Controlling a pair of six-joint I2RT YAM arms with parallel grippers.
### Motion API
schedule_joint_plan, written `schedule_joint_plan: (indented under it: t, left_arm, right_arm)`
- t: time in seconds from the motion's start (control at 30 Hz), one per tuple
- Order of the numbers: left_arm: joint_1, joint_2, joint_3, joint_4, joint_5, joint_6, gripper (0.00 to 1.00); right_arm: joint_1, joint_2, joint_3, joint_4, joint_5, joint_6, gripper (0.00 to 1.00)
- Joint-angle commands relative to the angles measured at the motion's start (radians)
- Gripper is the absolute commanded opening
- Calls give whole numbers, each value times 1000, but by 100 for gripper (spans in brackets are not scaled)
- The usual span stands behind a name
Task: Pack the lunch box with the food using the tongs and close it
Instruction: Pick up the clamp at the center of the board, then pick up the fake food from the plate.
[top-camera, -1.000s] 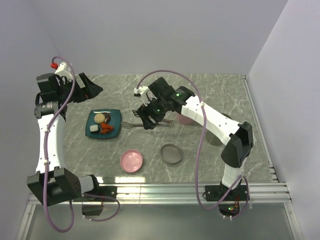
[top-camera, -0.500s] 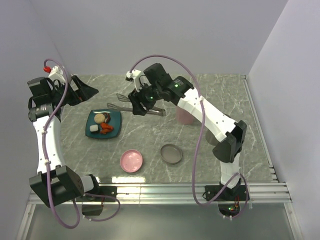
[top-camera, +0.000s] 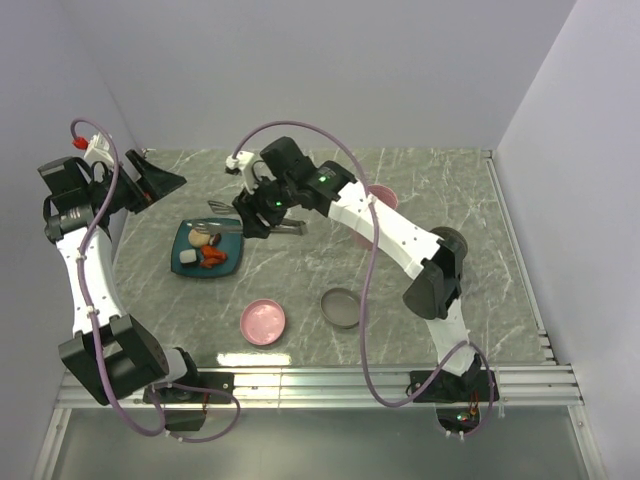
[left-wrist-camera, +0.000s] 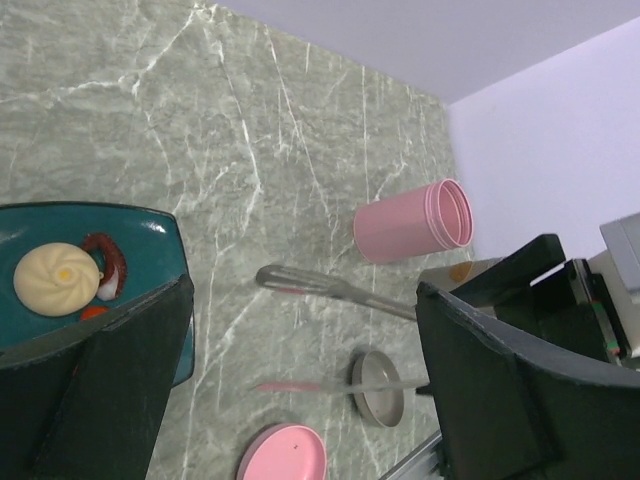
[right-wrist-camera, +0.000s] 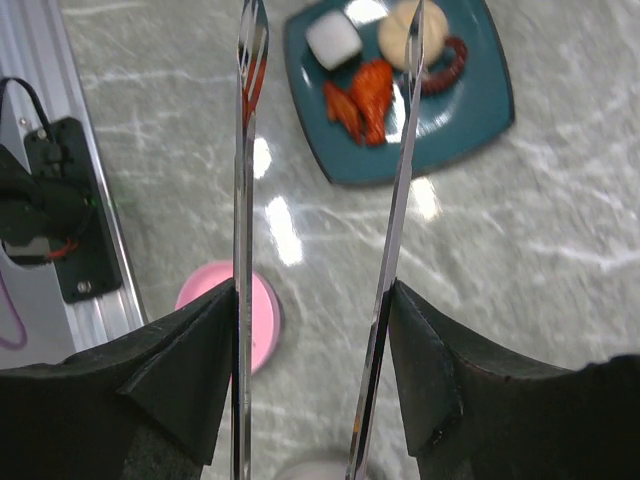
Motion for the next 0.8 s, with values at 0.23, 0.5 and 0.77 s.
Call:
schedule_joint_plan:
  t: [0.23, 0.5, 0.77]
  left_arm:
    - [14, -25, 17, 41, 11, -13, 99]
    - [46, -22, -20, 98, 29, -67, 99]
    - [47, -10, -18, 95, 37, -59, 99]
  right_arm:
    - [65, 147, 139, 137, 84, 79, 62]
    - [67, 227, 145, 240, 187, 136, 61]
    - [68, 283, 156, 329, 199, 138, 61]
